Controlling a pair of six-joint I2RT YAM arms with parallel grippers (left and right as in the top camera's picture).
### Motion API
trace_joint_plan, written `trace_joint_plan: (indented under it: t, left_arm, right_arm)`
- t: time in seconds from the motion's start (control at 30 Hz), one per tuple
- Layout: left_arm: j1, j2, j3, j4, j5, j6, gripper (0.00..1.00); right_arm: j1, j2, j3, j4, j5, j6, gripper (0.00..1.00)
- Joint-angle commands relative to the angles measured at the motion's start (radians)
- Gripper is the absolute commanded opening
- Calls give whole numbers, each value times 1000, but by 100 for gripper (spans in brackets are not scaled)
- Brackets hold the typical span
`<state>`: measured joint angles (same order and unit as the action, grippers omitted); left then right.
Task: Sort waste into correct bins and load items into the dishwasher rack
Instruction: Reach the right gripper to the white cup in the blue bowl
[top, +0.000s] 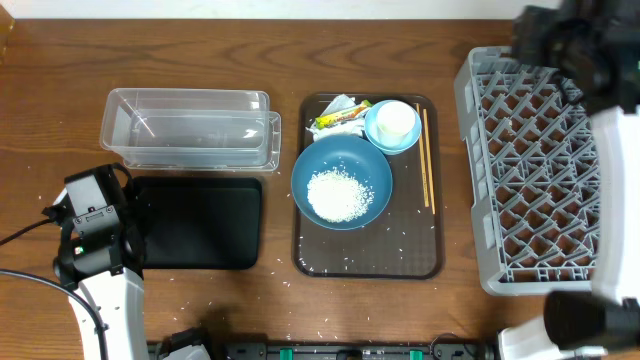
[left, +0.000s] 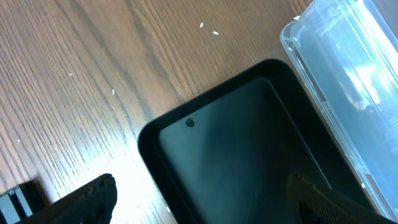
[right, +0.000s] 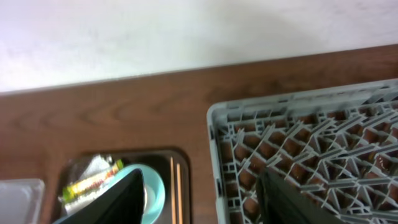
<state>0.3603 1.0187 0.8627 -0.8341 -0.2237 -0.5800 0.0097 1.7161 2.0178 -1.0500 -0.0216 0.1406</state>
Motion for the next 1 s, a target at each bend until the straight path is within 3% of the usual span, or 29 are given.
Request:
trace_joint_plan:
  t: [0.0,0.2,0.3,0.53,0.63,0.7,0.73,0.97]
  left_arm:
    - [6,-5,16,-3,-10,-9,89]
    - [6,-5,16,-3,-10,-9,90]
    - [6,-5,16,-3,-10,-9,89]
    - [6,-5,16,-3,-10,-9,89]
    - [6,-5,16,-3,-10,-9,90]
    - [6,-5,16,-3,-10,-9,90]
    - [6,-5,16,-3,-9,-9,90]
    - [6,-5,16,-3,-10,-9,89]
  right_arm:
    - [68,159,130,-131,77,-85,64]
    - [154,417,411,-436,53,-142,78]
    - [195,462,422,-422,-41,-183,98]
    - [291,518,413,-289,-89,-165,99]
    - [325,560,412,-266,-62,-134,91]
    - [339,587,412,-269,-32,-100,69]
    - [344,599,412,-276,-18,-79,64]
    - [363,677,411,-357,-5,1,47]
